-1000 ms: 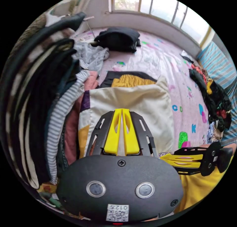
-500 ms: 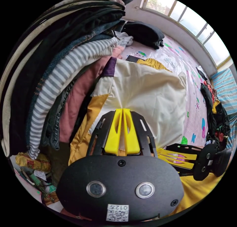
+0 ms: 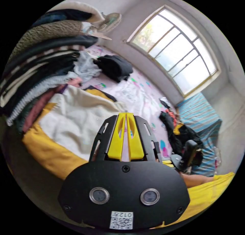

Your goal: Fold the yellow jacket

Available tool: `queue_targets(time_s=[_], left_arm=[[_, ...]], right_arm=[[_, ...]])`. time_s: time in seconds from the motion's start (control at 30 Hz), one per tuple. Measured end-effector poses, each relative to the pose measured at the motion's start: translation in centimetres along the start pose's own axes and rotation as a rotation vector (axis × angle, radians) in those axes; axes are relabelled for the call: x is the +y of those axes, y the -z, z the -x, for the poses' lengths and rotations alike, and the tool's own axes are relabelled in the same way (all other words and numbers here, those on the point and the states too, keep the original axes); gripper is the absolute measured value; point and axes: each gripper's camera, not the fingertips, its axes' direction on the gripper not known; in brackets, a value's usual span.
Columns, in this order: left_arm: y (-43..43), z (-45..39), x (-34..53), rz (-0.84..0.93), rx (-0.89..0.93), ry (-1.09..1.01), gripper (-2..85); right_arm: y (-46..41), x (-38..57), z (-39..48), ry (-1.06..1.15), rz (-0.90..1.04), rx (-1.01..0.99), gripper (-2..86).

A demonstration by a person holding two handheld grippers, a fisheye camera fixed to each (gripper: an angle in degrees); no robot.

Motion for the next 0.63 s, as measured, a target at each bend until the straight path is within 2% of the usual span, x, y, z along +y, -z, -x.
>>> queue_targets(time_s=[0.1, 0.2, 0.27, 0.3, 0.33, 0.37, 0.47, 0.53, 0.63], left_arm=[[-5.6, -6.4, 2.2, 0.110, 0.207, -0.038, 0.4], [-12.0, -14.0, 5.1, 0.268, 0.333, -0.110, 0.4], [-15.4, -18.5, 6.9, 0.352, 0.372, -0.167, 0.3], [-17.3, -21.2, 7.9, 0.394, 0.397, -0.195, 0.3], [-19.2, -23.6, 8.8, 0.438, 0.425, -0.217, 0.3], [-20.1, -24.7, 9.2, 0.459, 0.436, -0.225, 0.3], [-24.0, -29.8, 10.2, 0.549, 0.463, -0.275, 0.4], [-26.4, -33.5, 10.4, 0.589, 0.466, -0.322, 0.5], [-29.2, -37.5, 10.4, 0.632, 0.477, -0.367, 0.5]], right_arm=[[8.0, 6.7, -3.1, -0.116, -0.096, 0.084, 0.8], [17.7, 15.2, -5.9, -0.268, -0.211, 0.285, 1.0], [27.1, 22.9, -7.1, -0.407, -0.320, 0.606, 1.4], [29.6, 24.9, -7.2, -0.449, -0.343, 0.699, 1.5], [34.6, 28.6, -7.5, -0.529, -0.373, 0.891, 2.0], [39.4, 32.2, -7.6, -0.620, -0.377, 1.097, 2.9], [50.0, 39.6, -8.2, -0.824, -0.338, 1.439, 6.9], [54.8, 43.3, -8.8, -0.917, -0.316, 1.506, 8.7], [59.4, 47.5, -11.1, -1.000, -0.235, 1.435, 10.2]])
